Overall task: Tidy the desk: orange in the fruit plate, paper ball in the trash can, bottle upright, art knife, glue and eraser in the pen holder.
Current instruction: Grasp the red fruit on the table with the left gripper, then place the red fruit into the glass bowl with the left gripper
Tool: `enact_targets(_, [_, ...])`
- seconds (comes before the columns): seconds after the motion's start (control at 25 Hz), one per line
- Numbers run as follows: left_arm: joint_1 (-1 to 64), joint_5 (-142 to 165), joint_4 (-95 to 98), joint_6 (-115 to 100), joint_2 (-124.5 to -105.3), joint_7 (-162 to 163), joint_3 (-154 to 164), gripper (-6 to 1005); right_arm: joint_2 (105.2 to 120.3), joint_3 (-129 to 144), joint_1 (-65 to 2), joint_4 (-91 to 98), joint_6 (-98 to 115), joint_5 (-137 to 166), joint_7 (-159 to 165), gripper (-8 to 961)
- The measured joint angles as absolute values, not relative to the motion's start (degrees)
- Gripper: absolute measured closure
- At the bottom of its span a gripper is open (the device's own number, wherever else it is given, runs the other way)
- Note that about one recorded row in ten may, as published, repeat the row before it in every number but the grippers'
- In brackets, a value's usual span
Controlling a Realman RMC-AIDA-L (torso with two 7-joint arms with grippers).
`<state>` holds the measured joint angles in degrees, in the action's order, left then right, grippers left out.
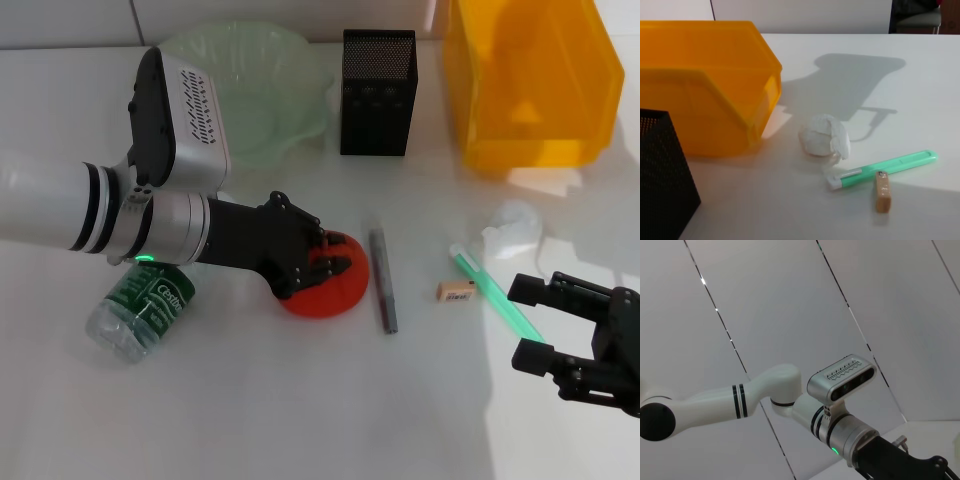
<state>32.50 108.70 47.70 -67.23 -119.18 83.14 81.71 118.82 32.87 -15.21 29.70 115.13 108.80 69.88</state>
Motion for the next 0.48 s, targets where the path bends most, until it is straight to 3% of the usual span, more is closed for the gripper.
enact_targets(0.24, [31.4, 107.3, 50.3, -67.9, -119.08, 83.5, 81.6, 773, 118.82, 32.9, -15.2, 29.7, 115.1, 108.8, 69.9, 164])
enact_targets(0.48, [27.2, 94.9, 59.4, -70.7, -118.56, 82.8, 75.2, 832, 118.92, 32.2, -15.2, 29.7, 115.6, 108.8, 69.9, 164])
